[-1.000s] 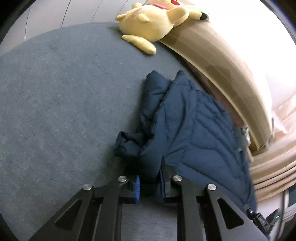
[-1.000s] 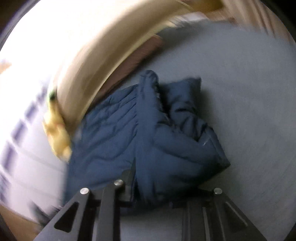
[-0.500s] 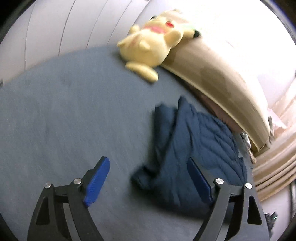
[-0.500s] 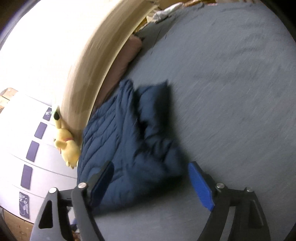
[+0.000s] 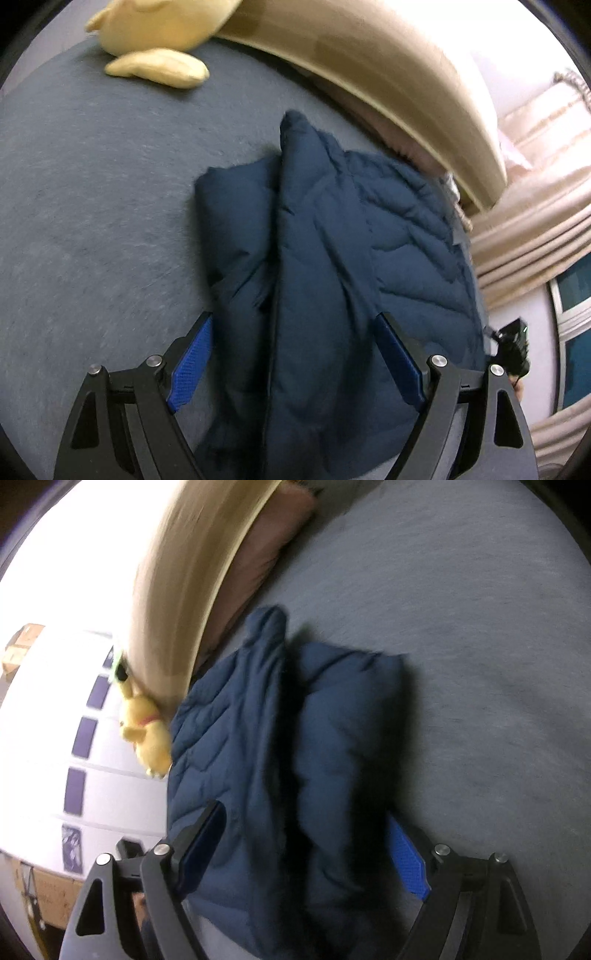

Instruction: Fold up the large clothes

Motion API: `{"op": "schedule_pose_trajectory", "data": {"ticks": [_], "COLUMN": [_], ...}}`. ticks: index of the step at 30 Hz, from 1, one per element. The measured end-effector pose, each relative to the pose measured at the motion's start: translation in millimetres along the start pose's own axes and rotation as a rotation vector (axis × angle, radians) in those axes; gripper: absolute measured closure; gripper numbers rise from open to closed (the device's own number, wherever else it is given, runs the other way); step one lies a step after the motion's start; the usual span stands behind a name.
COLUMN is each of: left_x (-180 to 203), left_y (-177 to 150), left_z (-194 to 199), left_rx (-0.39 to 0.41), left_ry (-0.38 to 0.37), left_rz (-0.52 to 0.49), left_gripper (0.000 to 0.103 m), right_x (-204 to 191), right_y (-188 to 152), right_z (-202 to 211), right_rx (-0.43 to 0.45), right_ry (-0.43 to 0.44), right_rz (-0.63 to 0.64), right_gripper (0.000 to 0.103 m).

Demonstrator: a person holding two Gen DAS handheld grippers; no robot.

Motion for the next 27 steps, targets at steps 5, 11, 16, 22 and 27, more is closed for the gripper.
{"op": "schedule_pose_trajectory", "data": {"ticks": [5, 11, 16, 22, 27], "left_x": [1, 33, 71, 131, 160], "left_y": [2, 8, 16, 23, 4], "left_z": [-20, -26, 10, 99, 177], "left_rx": [-0.040, -0.055, 0.049, 0.191, 0.306], "left_ry": [0.019, 0.125, 0.163, 0.125, 0.089], "left_rz": [0.002, -0.091, -0.151, -0.253, -0.300], "left_gripper": [0.018, 0.077, 0.087, 0.087, 0.087], "right_x": [-17, -59, -106, -193, -237], "right_y": [5, -4, -4, -17, -45], "right_z": [-31, -42, -5, 51, 115], "right_rx": [-0.077, -0.112, -0.060, 0.006, 0.077], "right_ry": [-0.076, -0.182, -0.183, -0.165, -0.122], "right_rz": [0.083, 0.264, 0.360, 0.521, 0.602], "right_gripper": [0.019, 0.074, 0.081, 0.082, 0.083]}}
Point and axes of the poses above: each gripper's, at about its wrist camera, not at the fingertips, and z roughly against the way its jaws point, x to its right, y to its top, the point moved 5 cm from there along -z, roughly the way its jaws point, and after that the axes turned 4 degrees about x, right-handed, at the moved point
